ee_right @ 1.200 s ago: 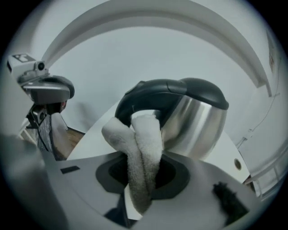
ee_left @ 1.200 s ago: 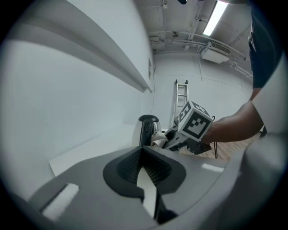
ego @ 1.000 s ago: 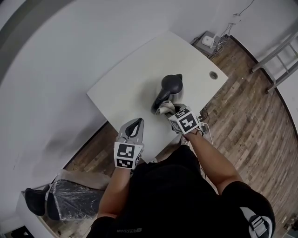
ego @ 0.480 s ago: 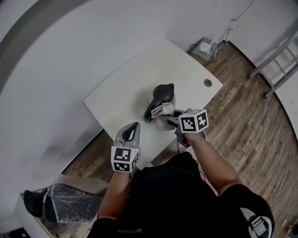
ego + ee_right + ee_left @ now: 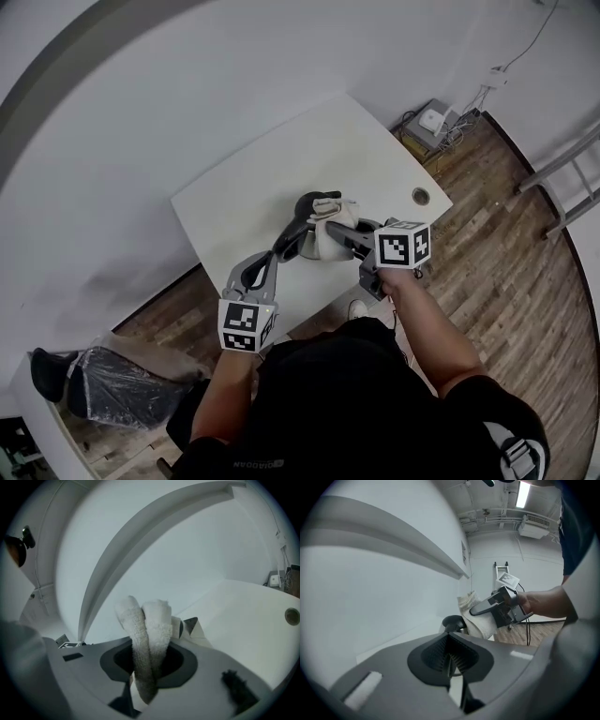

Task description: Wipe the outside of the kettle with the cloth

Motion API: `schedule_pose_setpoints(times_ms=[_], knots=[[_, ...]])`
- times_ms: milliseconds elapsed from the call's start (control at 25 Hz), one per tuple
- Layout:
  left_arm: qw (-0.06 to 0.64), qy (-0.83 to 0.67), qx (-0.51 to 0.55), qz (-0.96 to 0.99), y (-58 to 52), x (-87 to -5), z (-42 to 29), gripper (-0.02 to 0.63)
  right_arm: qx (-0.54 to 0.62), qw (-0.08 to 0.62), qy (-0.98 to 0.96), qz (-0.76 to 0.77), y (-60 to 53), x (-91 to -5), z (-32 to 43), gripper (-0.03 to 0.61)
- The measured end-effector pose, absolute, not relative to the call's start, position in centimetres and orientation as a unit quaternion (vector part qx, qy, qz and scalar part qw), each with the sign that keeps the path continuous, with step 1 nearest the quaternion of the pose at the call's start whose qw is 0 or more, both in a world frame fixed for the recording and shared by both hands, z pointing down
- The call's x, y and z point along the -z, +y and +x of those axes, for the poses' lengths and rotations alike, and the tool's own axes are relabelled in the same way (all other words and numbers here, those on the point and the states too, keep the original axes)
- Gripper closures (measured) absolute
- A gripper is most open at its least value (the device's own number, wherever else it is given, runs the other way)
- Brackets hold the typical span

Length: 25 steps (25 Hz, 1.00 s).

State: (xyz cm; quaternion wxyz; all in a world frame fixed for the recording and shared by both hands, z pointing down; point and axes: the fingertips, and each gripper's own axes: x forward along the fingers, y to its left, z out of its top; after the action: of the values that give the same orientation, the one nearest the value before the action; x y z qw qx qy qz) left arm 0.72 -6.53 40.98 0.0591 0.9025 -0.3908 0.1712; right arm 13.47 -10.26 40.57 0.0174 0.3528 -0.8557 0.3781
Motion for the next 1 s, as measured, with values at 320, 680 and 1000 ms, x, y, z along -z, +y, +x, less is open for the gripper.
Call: schedule_pose_setpoints(times_ms=[320, 680, 1000], knots=[[0.104, -0.498, -0.149, 0.848, -6.1, -40.6, 2.8, 0.607, -0.357, 0.054, -0.881, 0.305, -10.5, -40.7, 18.2, 0.485], [0.215, -0.528, -0.09, 0.816, -0.1, -41.0, 7.0, 0.606, -0.337, 0.014, -0.907, 0.252, -8.4, -38.6, 21.3, 0.483], [0.186, -0.514, -0.07, 0.835, 7.2, -37.1, 6.2, 0.607, -0.335, -0.006, -0.903, 0.27, -0.4, -37.1, 20.1, 0.483]])
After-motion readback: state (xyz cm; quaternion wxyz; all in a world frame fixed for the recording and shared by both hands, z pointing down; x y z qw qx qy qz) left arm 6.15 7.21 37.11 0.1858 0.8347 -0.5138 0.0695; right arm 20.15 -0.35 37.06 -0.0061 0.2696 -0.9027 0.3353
